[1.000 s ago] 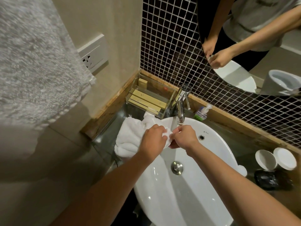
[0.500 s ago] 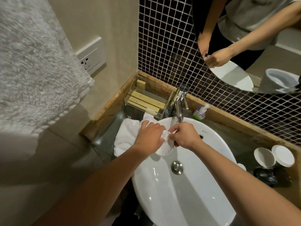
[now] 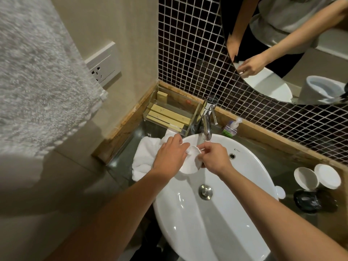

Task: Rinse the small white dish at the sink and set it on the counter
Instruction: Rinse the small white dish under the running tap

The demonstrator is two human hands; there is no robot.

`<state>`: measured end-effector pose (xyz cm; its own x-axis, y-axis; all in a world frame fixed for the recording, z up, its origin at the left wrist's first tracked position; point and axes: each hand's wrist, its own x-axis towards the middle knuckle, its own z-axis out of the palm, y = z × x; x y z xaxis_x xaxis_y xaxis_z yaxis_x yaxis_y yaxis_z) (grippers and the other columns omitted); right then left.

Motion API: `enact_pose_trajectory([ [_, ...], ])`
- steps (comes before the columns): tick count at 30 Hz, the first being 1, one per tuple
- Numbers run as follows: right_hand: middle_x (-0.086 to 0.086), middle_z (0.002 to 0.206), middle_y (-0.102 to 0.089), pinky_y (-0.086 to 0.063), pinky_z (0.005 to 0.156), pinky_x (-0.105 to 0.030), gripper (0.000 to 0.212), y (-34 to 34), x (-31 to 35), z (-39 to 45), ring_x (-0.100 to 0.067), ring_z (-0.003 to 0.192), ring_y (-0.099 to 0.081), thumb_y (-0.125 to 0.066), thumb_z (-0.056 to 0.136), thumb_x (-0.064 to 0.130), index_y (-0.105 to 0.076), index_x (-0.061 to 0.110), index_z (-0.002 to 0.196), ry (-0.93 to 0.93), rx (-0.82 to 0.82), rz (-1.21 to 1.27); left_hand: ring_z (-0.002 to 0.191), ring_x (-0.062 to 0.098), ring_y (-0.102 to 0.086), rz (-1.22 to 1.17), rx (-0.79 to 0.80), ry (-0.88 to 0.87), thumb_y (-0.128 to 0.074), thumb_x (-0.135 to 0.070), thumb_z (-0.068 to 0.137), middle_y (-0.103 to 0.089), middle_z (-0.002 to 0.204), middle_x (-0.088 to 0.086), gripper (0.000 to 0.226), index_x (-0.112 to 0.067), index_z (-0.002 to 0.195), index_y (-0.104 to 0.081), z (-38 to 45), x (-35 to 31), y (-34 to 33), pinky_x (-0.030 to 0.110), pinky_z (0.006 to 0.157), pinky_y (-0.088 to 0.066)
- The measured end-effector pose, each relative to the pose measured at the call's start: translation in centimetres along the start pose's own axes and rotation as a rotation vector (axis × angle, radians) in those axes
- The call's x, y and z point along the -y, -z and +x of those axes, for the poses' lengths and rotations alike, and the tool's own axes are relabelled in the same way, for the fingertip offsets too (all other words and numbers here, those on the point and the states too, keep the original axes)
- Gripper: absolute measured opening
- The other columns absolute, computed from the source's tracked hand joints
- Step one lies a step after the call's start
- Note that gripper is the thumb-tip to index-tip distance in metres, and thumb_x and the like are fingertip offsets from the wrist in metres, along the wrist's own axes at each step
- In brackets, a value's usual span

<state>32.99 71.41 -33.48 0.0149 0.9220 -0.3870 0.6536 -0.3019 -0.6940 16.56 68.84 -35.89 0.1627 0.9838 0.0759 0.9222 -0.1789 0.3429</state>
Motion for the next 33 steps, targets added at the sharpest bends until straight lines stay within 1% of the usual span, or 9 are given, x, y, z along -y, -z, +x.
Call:
enact_pose_trajectory([
  [3, -0.014, 0.093, -0.075, -0.065, 0.068, -0.046, 0.03, 0.2, 0.2, 0.1, -0.032, 0.083, -0.074, -0.066, 0.082, -0.009, -0.079, 0.008, 0.102, -0.059, 0.019, 0.1, 0.102, 0.018, -0.047, -0.032, 0.017, -0.024, -0.063, -0.021, 0.091, -0.046, 0.113, 0.004, 0.031, -0.021, 0.121, -0.055, 0.1, -0.2, 0.5, 0.032, 0.077, -0.053],
  [7, -0.021, 0.094, -0.075, -0.065, 0.066, -0.045, 0.022, 0.2, 1.2, -0.1, -0.036, 0.076, -0.075, -0.067, 0.08, -0.013, -0.077, 0.002, 0.093, -0.147, 0.046, 0.29, 0.105, 0.018, -0.051, -0.083, 0.0, -0.074, -0.062, -0.021, 0.091, -0.05, 0.115, 0.003, 0.03, -0.019, 0.118, -0.048, 0.7, -1.8, 0.9, 0.029, 0.077, -0.05],
  [11, -0.025, 0.093, -0.075, -0.065, 0.069, -0.046, 0.024, 0.3, 1.5, 0.0, -0.042, 0.08, -0.075, -0.063, 0.08, -0.016, -0.076, -0.002, 0.093, -0.178, 0.062, 0.335, 0.107, 0.017, -0.051, -0.117, -0.01, -0.072, -0.053, -0.024, 0.095, -0.056, 0.116, 0.0, 0.024, -0.02, 0.119, -0.056, 0.4, -1.7, 0.9, 0.028, 0.081, -0.045],
  [15, -0.025, 0.092, -0.075, -0.064, 0.063, -0.041, 0.029, 0.1, 0.8, -0.1, -0.04, 0.077, -0.074, -0.058, 0.081, -0.019, -0.077, -0.001, 0.094, -0.188, 0.079, 0.322, 0.106, 0.017, -0.05, -0.103, -0.008, -0.095, -0.052, -0.025, 0.095, -0.061, 0.117, -0.001, 0.029, -0.022, 0.122, -0.062, 0.0, -1.6, 0.8, 0.029, 0.086, -0.042],
  [18, -0.026, 0.091, -0.075, -0.064, 0.07, -0.049, 0.03, -0.1, 0.3, -0.1, -0.043, 0.078, -0.074, -0.057, 0.08, -0.019, -0.078, -0.001, 0.093, -0.197, 0.096, 0.31, 0.101, 0.02, -0.049, 0.024, 0.041, -0.189, -0.052, -0.023, 0.094, -0.06, 0.108, 0.001, 0.026, -0.022, 0.117, -0.063, -0.1, -1.5, 0.7, 0.031, 0.082, -0.039],
  [21, -0.024, 0.091, -0.076, -0.065, 0.067, -0.045, 0.028, -0.1, 0.1, -0.3, -0.038, 0.076, -0.075, -0.059, 0.083, -0.016, -0.078, 0.001, 0.093, -0.202, 0.109, 0.272, 0.097, 0.023, -0.049, 0.128, 0.098, -0.249, -0.058, -0.014, 0.088, -0.055, 0.103, 0.004, 0.027, -0.02, 0.114, -0.059, -0.1, -1.4, 0.6, 0.033, 0.077, -0.04],
  [27, -0.016, 0.088, -0.076, -0.065, 0.062, -0.04, 0.024, 0.6, 1.1, 0.2, -0.032, 0.069, -0.076, -0.068, 0.079, -0.014, -0.08, 0.003, 0.091, -0.134, 0.147, 0.064, 0.107, 0.022, -0.054, 0.004, 0.128, -0.158, -0.063, -0.014, 0.087, -0.056, 0.125, 0.003, 0.047, -0.018, 0.13, -0.044, 0.8, -1.4, 0.8, 0.034, 0.084, -0.048],
  [30, -0.011, 0.083, -0.074, -0.065, 0.063, -0.042, 0.022, 0.6, 1.8, 0.3, -0.031, 0.067, -0.076, -0.068, 0.078, -0.011, -0.076, 0.009, 0.08, -0.084, 0.128, -0.014, 0.107, 0.021, -0.052, 0.091, 0.139, -0.179, -0.056, -0.016, 0.091, -0.062, 0.117, 0.003, 0.035, -0.019, 0.125, -0.052, 1.2, -1.6, 1.0, 0.032, 0.081, -0.046],
  [33, -0.01, 0.083, -0.07, -0.064, 0.059, -0.035, 0.02, 0.4, 1.5, 0.2, -0.027, 0.067, -0.074, -0.072, 0.08, -0.007, -0.07, 0.013, 0.079, -0.078, 0.09, 0.039, 0.103, 0.022, -0.053, 0.167, 0.103, -0.18, -0.053, -0.012, 0.091, -0.063, 0.11, 0.005, 0.026, -0.017, 0.116, -0.055, 1.5, -1.4, 1.1, 0.033, 0.077, -0.045],
])
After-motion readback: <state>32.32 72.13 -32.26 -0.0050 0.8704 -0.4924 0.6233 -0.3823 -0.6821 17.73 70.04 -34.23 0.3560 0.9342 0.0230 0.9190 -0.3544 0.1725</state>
